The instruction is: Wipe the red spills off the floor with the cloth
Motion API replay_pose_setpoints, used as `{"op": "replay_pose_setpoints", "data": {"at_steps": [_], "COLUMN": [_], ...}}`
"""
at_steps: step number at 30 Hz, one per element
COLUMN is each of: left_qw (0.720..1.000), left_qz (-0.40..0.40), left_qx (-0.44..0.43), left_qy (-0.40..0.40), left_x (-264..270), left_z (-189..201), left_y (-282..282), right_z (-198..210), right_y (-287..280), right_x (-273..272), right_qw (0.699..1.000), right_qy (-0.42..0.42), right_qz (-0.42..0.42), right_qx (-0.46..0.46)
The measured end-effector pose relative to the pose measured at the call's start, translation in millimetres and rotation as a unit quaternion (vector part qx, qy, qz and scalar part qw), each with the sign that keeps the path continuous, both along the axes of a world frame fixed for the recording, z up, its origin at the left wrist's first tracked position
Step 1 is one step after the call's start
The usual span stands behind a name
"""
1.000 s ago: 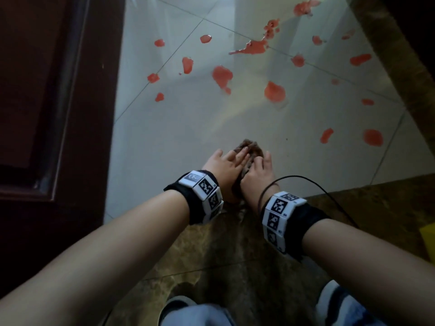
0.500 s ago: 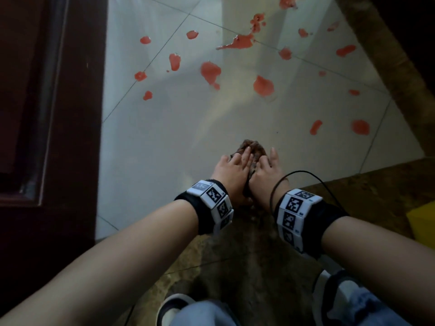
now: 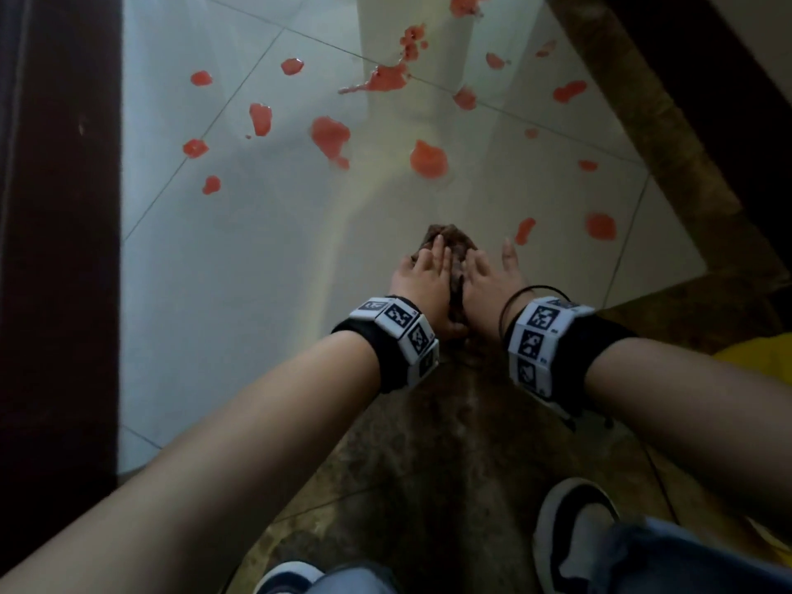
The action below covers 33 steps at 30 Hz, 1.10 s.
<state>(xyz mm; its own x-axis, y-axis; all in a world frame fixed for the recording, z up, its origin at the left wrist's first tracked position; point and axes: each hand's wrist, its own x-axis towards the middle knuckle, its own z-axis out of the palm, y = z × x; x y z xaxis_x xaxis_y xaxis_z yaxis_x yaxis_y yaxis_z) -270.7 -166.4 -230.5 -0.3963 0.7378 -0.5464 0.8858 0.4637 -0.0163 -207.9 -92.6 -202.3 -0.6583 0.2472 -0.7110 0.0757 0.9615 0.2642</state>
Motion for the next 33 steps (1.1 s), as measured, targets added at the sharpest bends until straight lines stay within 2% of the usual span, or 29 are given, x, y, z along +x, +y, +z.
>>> {"op": "replay_pose_setpoints", "data": {"at_steps": [4,5,8,12,15,19,25,33], "left_qw": [1.000,0.999,0.991,0.985,0.993,0.996,0.995,0.998], "left_qz": [0.001,0.012,0.004,-0.025,-0.044,0.003,-0.054,-0.022], "left_qx": [-0.016,-0.029,-0.091,-0.098,-0.075,-0.050,-0.073,-0.042], "left_qy": [-0.021,-0.036,-0.097,-0.137,-0.085,-0.076,-0.044,-0.044], "left_x": [-5,-6,-28,-41,-23,-21,-37,-46], "left_z": [3,19,19,30,25,3,-1,0], "left_y": [15,18,32,40,34,21,22,34], "right_z": [17,22,33,16,-16,-39,-37,-26], "right_y": [33,42,60,49,28,9,22,56], "right_x": [-1,-1,3,7,3,-2,-8,-13], "right_qw": [1.000,0.999,0.997,0.988,0.986,0.987,0.980,0.967], "right_qy": [0.003,0.018,0.020,0.034,0.071,0.089,0.136,0.166], "right_qz": [0.001,0.006,0.025,0.009,-0.004,0.001,-0.038,-0.077], "right_qx": [-0.027,-0.037,-0.066,-0.147,-0.154,-0.134,-0.142,-0.178]}}
